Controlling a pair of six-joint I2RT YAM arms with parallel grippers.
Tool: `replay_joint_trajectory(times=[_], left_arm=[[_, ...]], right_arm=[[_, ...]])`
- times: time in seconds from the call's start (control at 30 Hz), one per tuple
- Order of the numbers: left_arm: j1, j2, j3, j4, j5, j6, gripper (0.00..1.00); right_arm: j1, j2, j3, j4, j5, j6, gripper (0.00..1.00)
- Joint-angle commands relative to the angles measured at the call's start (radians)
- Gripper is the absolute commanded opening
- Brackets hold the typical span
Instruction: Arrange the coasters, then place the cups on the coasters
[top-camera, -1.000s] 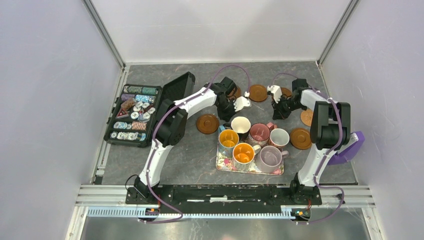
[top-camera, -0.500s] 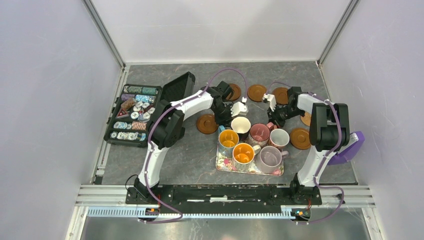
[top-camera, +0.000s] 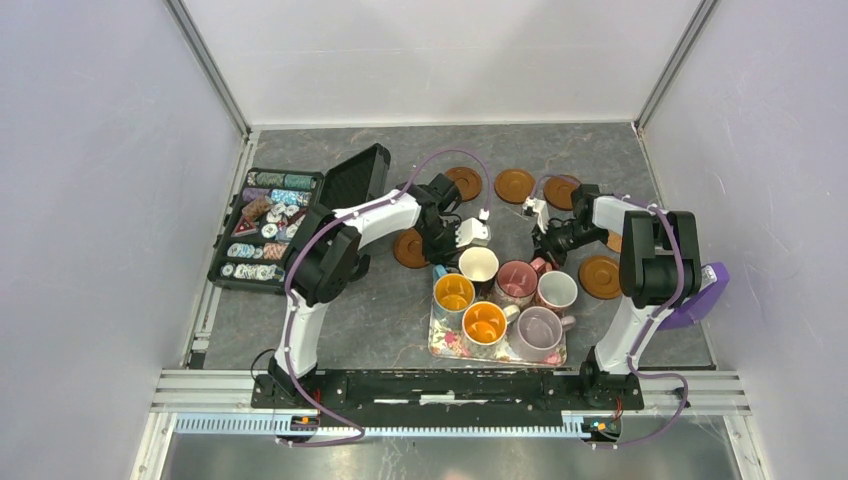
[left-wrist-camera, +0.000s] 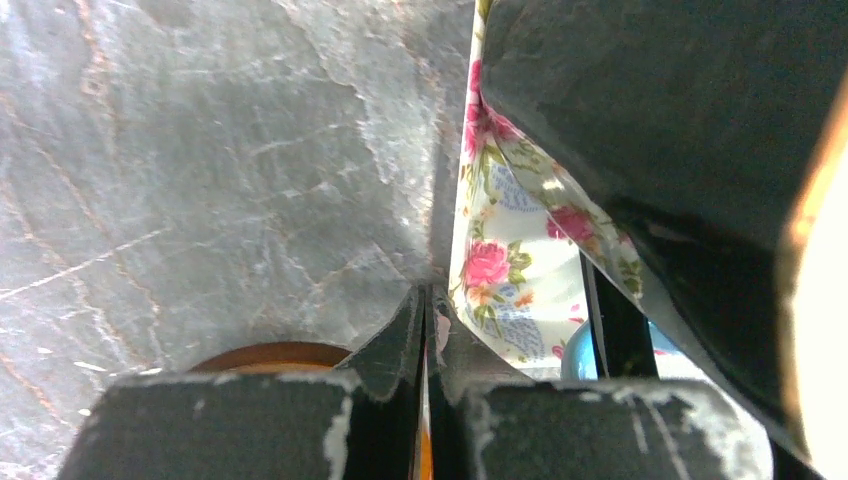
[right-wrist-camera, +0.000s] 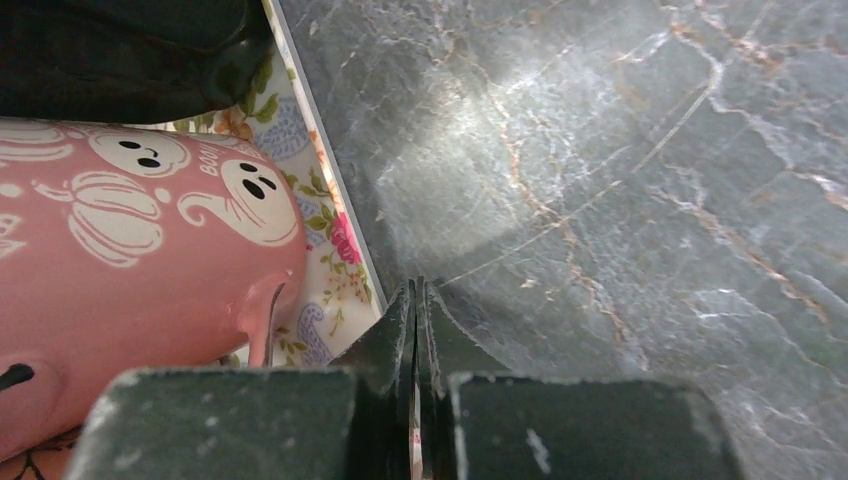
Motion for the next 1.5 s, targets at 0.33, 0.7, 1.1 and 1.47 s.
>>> replay_joint_trajectory(times=[0.33, 0.7, 1.1, 1.47], left_arm=[[-0.037, -0.083, -0.046, -0.050, 0.032, -0.036, 0.07], [0.031, -0.062, 0.244, -0.095, -0.163, -0.234, 0.49], [0.126, -0.114, 0.130, -0.136, -0.311, -0.217, 0.79], [0.129, -0.104, 0.040, -0.091, -0.381, -0.165, 0.80]], right_arm=[[0.064, 0.047, -0.046, -0.078, 0.148, -0.019, 0.01], [-0.025, 0.002, 0.273, -0.048, 0.142, 0.124, 0.39], [-0.171, -0.141, 0.167, -0.006, 0.490, 0.070, 0.58], [-0.216, -0.116, 0.145, -0.092, 0.638, -0.072, 0.64]])
